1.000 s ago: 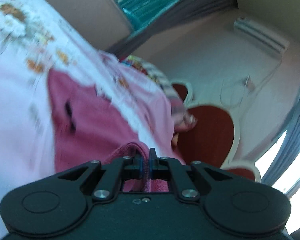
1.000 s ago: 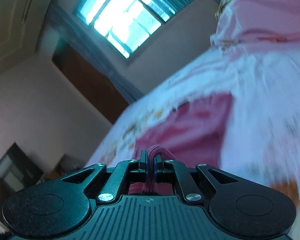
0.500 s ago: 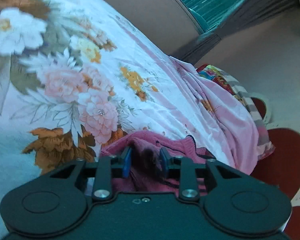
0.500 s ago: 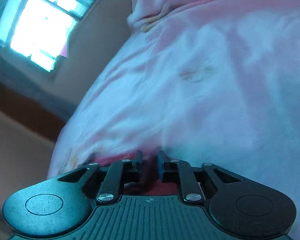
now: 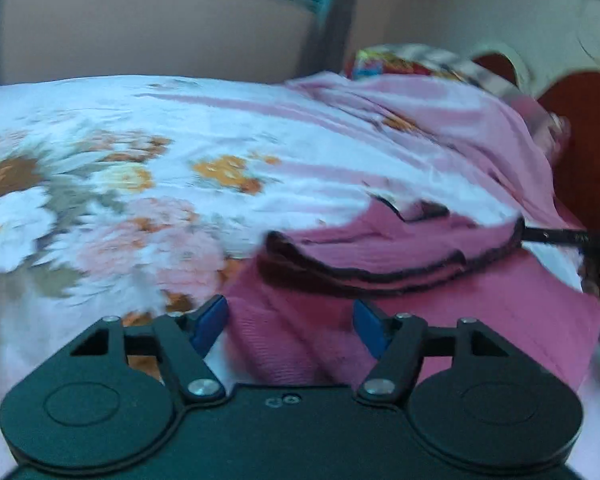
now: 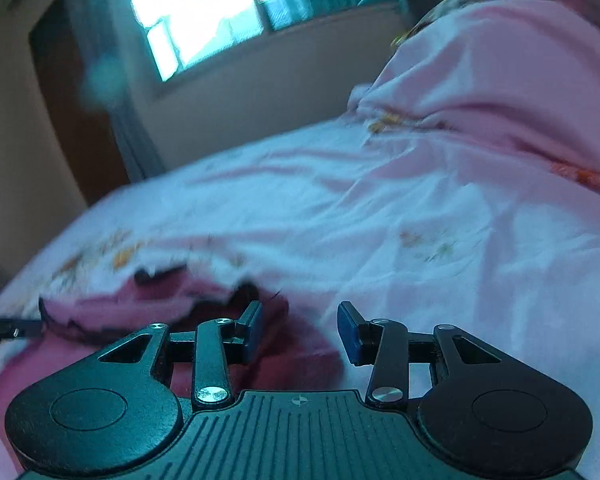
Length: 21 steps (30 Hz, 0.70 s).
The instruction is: Fold small clothes
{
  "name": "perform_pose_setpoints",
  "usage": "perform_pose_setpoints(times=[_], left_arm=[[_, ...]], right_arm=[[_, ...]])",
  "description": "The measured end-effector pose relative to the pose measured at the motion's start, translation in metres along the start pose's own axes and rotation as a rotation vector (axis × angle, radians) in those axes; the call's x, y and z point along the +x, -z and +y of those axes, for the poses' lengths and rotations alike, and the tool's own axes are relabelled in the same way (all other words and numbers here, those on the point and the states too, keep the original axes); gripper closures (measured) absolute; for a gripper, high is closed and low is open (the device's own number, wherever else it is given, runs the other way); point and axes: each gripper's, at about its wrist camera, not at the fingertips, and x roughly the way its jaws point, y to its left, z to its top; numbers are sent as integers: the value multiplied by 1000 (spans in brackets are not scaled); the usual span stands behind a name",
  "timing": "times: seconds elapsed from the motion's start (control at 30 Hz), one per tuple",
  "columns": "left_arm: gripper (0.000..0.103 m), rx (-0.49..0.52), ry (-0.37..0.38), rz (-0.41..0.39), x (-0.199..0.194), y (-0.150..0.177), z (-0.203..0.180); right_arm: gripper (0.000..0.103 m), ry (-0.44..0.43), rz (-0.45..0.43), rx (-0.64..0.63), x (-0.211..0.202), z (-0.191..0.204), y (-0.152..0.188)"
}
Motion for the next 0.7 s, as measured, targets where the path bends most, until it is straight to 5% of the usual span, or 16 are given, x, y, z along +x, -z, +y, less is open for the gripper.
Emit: perform_pose_setpoints(times=[0.1, 0.2, 0.33, 0.43, 0.57, 0.7], left_arm=[[32, 33, -3, -8, 9, -2, -3], [32, -47, -13, -7, 30, -10, 8], [34, -315, -31, -60, 43, -15, 37], [34, -351, -36, -80, 29, -9, 40], [35, -321, 51, -88, -18, 18, 27], [50, -310, 171, -50, -61, 58, 1]], right_arm=[[61, -50, 0, -64, 11, 8, 1], [61, -28, 1, -83, 33, 11, -7], [61, 90, -19, 133, 58, -14, -25], [61, 101, -55, 188, 34, -20, -24], [61, -30, -77, 213, -22, -22, -6], [61, -148, -35, 238, -71, -10, 24]])
